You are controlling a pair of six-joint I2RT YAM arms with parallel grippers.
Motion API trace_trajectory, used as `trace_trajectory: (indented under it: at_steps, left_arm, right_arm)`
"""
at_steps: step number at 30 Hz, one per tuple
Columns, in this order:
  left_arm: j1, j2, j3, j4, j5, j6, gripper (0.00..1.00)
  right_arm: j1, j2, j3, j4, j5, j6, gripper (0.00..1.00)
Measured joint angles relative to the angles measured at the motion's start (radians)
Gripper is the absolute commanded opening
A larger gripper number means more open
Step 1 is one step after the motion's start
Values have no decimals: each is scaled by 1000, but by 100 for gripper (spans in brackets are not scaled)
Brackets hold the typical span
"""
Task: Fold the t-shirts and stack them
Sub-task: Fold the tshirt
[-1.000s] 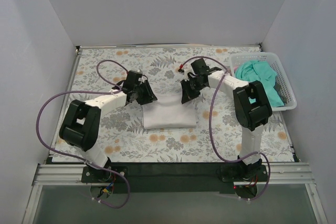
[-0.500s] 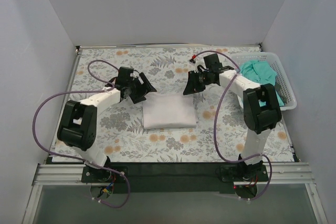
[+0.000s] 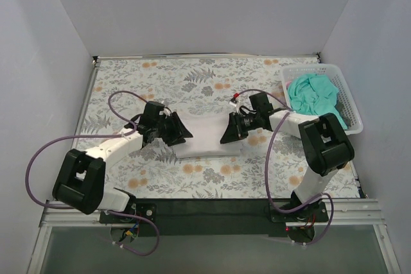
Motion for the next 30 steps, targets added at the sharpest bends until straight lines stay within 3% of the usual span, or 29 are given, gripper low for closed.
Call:
trace_trajectory:
  at_steps: [5,9,12,16,20,25,30]
  left_arm:
    - [21,88,-98,-8,-6,-20,28]
    - [100,138,-133,5,52,-45,20]
    - [126,151,-132,14,80,-46,21]
    - [129,124,-125,-8,79,-33,40]
    - [133,66,-73,-54,49,-16,47]
    - [133,58,39,-36,9,-2,47]
    - [139,182,122,35,-17,4,39]
  right_arm:
    - [-10,90,-100,109,-14,4,22]
    - [-57,129,-163,149,-34,19,20]
    - [-79,127,-163,176,-35,19,20]
    - [-84,88,-161,173,-11,23,21]
    - [-85,22,-107,146,3,32,21]
    - [-85,16,57,148,7,52,21]
    - [-85,126,217,194,18,73,21]
